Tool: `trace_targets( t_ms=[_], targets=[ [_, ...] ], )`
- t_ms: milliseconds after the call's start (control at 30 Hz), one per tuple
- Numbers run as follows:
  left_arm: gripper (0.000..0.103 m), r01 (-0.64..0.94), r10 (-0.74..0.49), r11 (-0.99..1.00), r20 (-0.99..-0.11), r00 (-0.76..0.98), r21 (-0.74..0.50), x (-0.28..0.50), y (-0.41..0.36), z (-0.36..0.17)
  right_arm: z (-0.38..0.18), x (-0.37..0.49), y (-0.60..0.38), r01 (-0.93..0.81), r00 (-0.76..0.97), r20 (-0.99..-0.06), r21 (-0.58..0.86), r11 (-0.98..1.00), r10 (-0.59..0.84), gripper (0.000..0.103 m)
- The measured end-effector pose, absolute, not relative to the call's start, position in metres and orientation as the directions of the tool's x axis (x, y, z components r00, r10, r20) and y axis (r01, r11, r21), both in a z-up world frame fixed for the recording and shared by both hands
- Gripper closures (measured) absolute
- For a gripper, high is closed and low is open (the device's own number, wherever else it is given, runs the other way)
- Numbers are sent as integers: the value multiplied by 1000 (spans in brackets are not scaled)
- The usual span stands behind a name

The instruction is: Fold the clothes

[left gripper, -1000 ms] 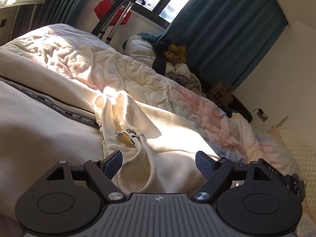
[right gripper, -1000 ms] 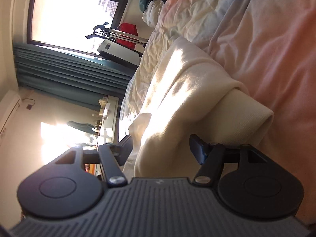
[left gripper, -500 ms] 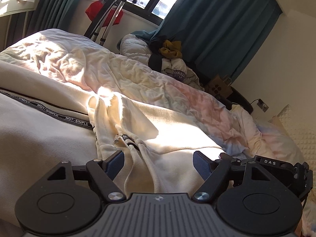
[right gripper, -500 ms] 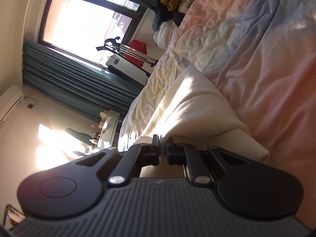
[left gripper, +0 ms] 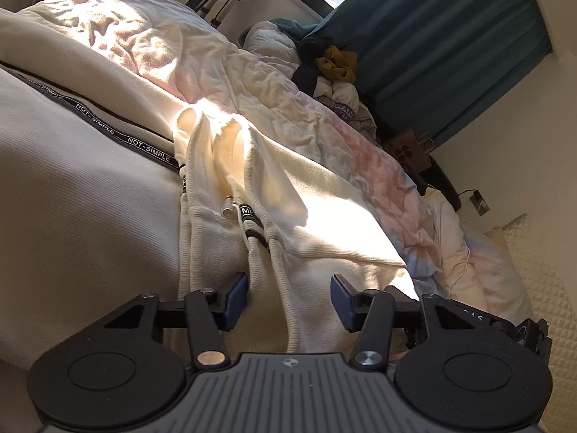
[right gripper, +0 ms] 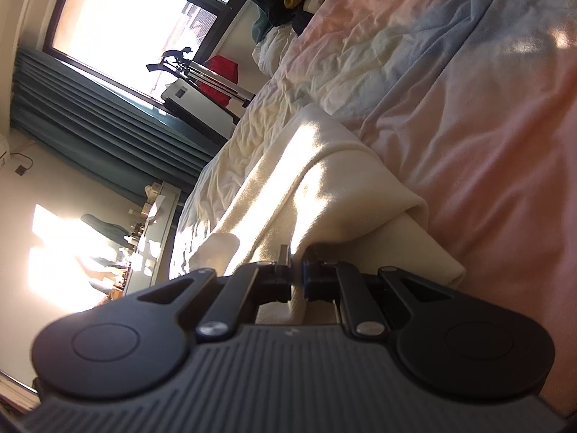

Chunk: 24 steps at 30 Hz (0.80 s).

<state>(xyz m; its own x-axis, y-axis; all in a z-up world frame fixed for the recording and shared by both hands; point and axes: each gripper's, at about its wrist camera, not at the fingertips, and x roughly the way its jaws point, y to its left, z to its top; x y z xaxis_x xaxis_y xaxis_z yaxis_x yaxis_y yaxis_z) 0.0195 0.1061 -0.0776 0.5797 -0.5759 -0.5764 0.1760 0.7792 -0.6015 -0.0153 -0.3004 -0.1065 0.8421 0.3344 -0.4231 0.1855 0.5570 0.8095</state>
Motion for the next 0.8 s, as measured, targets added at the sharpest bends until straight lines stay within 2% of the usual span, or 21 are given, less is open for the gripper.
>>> trace_targets(
  t_ms=[33,67,167,367,567,800],
  targets=[
    [86,165,-559,791,-589,584,-588,20,106,-78,-106,-16,-300,186,841,-428,803,566,332,94],
    [92,161,-556,793,-590,586,-587,20,107,-79,-106,-16,-299,186,839,-433,797,575,329,94],
    [94,147,-550,794,-593,588,-590,21,109,-79,-104,-16,-296,182,836,-445,776,604,320,94],
    [94,107,-525,804,-612,591,-585,21,111,-79,-89,-23,-289,127,860,-403,762,635,311,93],
    [93,71,-503,812,-633,588,-580,23,114,-82,-104,-12,-282,198,785,-523,719,666,331,93],
    [93,71,-495,817,-631,597,-572,22,112,-81,-77,-37,-253,93,728,-589,593,800,351,91]
  ],
)
